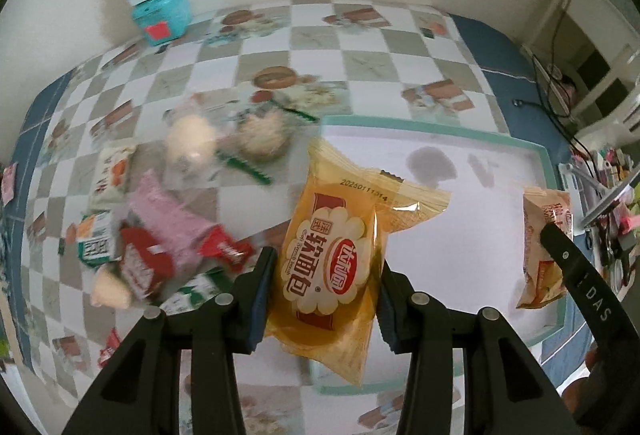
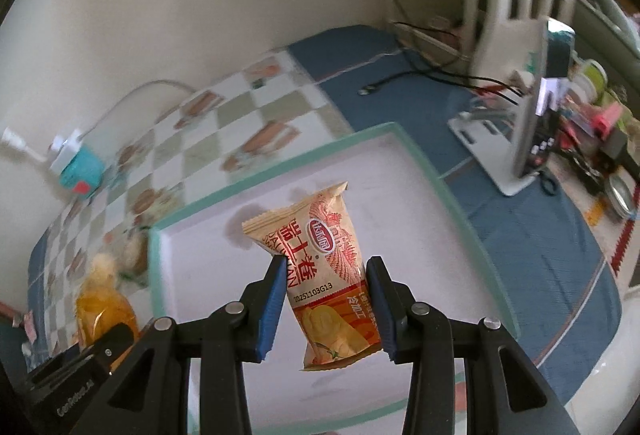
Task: Organize snacks
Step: 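Release the yellow bag into the tray with left tool while right tool carries toast bag, then lower the toast bag into the tray and open the right tool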
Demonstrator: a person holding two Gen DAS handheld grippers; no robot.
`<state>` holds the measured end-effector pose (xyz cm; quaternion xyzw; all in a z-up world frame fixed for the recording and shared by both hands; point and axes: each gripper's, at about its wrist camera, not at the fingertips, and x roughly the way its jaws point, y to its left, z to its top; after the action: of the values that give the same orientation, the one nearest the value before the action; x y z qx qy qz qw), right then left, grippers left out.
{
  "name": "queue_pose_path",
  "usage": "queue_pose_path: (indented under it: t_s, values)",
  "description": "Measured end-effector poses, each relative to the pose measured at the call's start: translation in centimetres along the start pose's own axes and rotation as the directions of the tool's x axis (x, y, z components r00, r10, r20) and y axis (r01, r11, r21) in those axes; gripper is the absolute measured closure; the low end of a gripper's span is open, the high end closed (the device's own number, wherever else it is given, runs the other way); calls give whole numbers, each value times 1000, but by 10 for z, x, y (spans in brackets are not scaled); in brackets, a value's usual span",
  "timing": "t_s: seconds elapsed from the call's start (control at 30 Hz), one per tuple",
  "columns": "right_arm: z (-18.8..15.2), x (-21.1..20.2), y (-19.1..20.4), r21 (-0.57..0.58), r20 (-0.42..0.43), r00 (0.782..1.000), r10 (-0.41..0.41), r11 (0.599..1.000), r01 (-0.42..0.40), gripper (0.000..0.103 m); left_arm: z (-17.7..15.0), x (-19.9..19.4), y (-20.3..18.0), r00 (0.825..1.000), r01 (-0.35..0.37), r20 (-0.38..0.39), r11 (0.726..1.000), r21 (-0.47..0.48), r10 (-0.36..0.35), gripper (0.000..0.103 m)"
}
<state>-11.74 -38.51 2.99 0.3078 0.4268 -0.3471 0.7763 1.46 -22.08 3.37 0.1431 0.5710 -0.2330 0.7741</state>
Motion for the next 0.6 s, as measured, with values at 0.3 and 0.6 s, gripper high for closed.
queue_pose_path:
  t_s: [0.3, 0.6]
  values:
    - [6, 8, -23, 42, -8, 1000, -18, 999, 19, 60, 2, 14, -36, 1000, 21, -1, 998, 59, -21, 56]
    - [5, 8, -30, 49, -19, 1000, -13, 999, 14, 60, 1, 9, -37, 999, 32, 7, 998, 51, -33, 47]
